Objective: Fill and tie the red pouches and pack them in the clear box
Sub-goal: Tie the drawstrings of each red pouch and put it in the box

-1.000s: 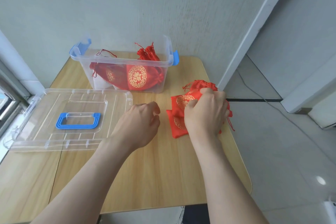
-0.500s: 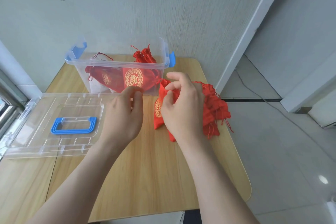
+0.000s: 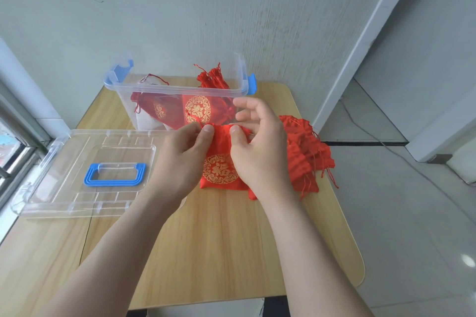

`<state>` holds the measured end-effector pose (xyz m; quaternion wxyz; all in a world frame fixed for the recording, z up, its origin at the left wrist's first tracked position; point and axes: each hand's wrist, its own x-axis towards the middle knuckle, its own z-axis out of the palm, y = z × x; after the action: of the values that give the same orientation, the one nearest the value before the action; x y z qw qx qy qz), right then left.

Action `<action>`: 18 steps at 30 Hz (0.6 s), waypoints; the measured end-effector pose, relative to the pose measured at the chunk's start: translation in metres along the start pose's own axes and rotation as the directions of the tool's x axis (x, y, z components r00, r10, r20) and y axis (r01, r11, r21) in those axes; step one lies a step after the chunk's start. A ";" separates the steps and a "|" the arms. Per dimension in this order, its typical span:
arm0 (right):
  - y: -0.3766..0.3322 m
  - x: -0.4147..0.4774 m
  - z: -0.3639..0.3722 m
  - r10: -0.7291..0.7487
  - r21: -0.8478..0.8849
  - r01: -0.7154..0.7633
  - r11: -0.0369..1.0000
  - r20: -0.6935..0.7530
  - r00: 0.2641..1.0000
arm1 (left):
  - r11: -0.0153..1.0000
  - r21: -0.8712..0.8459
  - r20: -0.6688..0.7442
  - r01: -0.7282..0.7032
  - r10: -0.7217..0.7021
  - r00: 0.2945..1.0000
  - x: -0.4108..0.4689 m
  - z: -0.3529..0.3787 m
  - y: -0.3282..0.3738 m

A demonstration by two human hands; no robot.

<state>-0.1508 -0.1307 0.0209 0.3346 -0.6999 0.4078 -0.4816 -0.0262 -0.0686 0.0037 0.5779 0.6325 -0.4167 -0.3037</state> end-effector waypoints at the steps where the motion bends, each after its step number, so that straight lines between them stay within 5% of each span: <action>1: -0.001 0.000 0.001 0.029 0.008 -0.030 1.000 0.012 0.999 | 1.000 -0.022 -0.018 0.009 -0.009 1.000 0.000 -0.001 0.000; 6: 0.004 0.001 0.000 0.246 -0.076 -0.239 0.968 0.101 0.964 | 0.990 -0.137 -0.149 0.036 -0.057 0.987 0.000 -0.007 0.000; 14: 0.010 0.003 -0.003 0.242 -0.178 -0.211 0.961 0.172 0.955 | 0.959 -0.262 -0.226 0.111 -0.173 0.959 0.001 -0.016 0.003; 18: 0.008 0.003 -0.001 0.269 -0.048 -0.265 0.963 0.138 0.953 | 0.970 -0.232 -0.266 0.070 -0.132 0.955 0.001 -0.015 0.006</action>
<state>-0.1533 -0.1376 0.0155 0.4146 -0.6759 0.4805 -0.3747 -0.0142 -0.0624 0.0115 0.6809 0.6220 -0.2615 -0.2847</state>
